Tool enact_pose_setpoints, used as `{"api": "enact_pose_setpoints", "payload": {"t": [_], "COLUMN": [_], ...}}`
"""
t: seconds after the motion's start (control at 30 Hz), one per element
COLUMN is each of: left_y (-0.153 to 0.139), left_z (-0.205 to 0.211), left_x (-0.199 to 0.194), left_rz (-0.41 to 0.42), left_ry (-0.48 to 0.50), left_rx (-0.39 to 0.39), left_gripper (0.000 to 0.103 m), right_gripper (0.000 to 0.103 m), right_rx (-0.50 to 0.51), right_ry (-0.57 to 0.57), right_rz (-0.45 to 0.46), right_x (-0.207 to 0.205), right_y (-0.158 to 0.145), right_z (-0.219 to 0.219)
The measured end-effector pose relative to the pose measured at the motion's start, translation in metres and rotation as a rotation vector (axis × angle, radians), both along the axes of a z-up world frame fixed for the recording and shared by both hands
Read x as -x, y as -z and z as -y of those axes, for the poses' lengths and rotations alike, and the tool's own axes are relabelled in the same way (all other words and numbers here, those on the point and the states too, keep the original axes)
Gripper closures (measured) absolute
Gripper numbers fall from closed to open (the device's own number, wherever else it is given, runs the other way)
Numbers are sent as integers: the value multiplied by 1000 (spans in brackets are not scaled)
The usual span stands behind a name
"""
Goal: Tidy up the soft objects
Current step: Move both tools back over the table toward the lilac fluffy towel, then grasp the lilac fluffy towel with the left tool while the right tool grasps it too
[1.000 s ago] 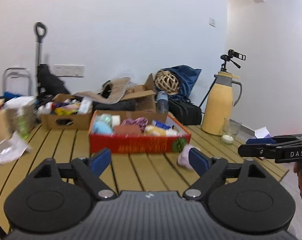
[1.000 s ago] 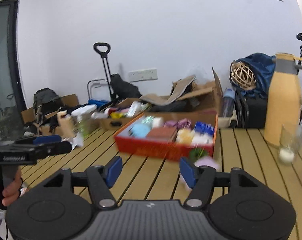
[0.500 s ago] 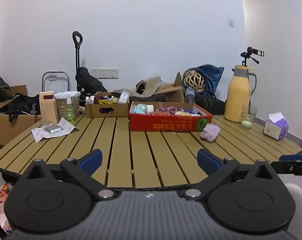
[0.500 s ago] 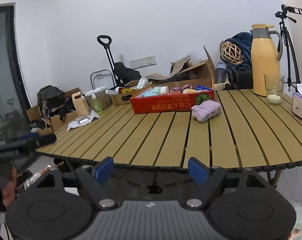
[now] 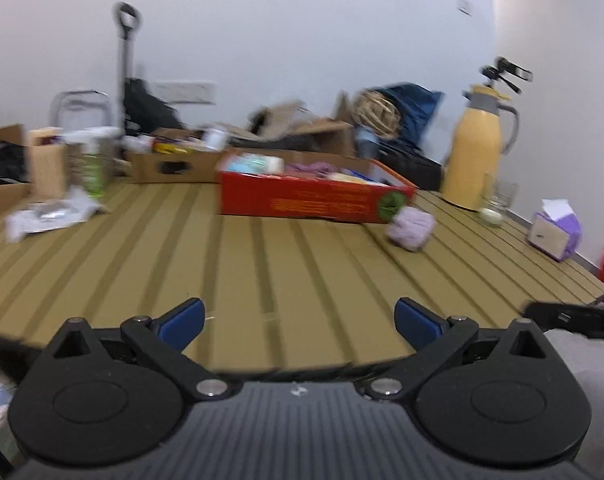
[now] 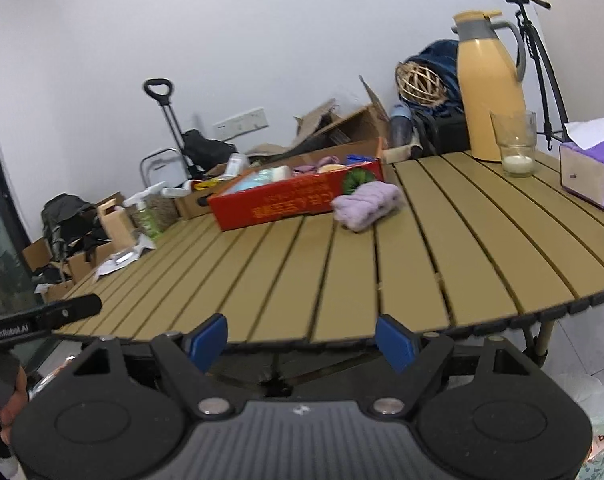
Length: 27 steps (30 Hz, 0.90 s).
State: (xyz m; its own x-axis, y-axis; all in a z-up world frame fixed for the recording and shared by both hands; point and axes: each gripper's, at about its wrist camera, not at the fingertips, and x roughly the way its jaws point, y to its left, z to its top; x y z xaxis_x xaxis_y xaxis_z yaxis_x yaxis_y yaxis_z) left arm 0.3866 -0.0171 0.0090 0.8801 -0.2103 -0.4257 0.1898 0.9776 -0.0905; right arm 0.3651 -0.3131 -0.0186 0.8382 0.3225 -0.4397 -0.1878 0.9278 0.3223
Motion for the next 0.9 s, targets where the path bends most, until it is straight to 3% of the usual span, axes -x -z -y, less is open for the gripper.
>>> {"api": "enact_pose_setpoints", "payload": {"t": [0.17, 0.23, 0.33, 0.47, 0.5, 0.57, 0.63, 0.77, 0.9], "left_y": [5, 9, 17, 36, 42, 51, 58, 55, 50], "left_z": [53, 72, 101, 132, 134, 132, 129, 116, 84], "left_x": [-83, -120, -174, -226, -237, -252, -258, -258, -260], "left_rz": [-32, -75, -136, -198, -226, -272, -285, -278, -279], "left_ry": [125, 147, 176, 202, 198, 210, 233, 249, 213], "left_rx": [55, 80, 108, 138, 160, 217, 259, 275, 336], "left_gripper": [3, 17, 28, 35, 41, 51, 74, 81, 83], "right_gripper": [26, 32, 34, 35, 35, 38, 44, 75, 81], "right_rx": [-5, -25, -43, -13, -4, -2, -29, -147, -222], "right_ry": [42, 61, 65, 45, 43, 15, -8, -41, -33], "right_rz": [0, -23, -40, -32, -29, -47, -68, -146, -191], "right_x": [-76, -113, -168, -240, -256, -288, -311, -333, -307], "right_y": [2, 3, 5, 6, 9, 16, 22, 37, 38], "right_z": [24, 36, 51, 63, 63, 64, 64, 65, 64]}}
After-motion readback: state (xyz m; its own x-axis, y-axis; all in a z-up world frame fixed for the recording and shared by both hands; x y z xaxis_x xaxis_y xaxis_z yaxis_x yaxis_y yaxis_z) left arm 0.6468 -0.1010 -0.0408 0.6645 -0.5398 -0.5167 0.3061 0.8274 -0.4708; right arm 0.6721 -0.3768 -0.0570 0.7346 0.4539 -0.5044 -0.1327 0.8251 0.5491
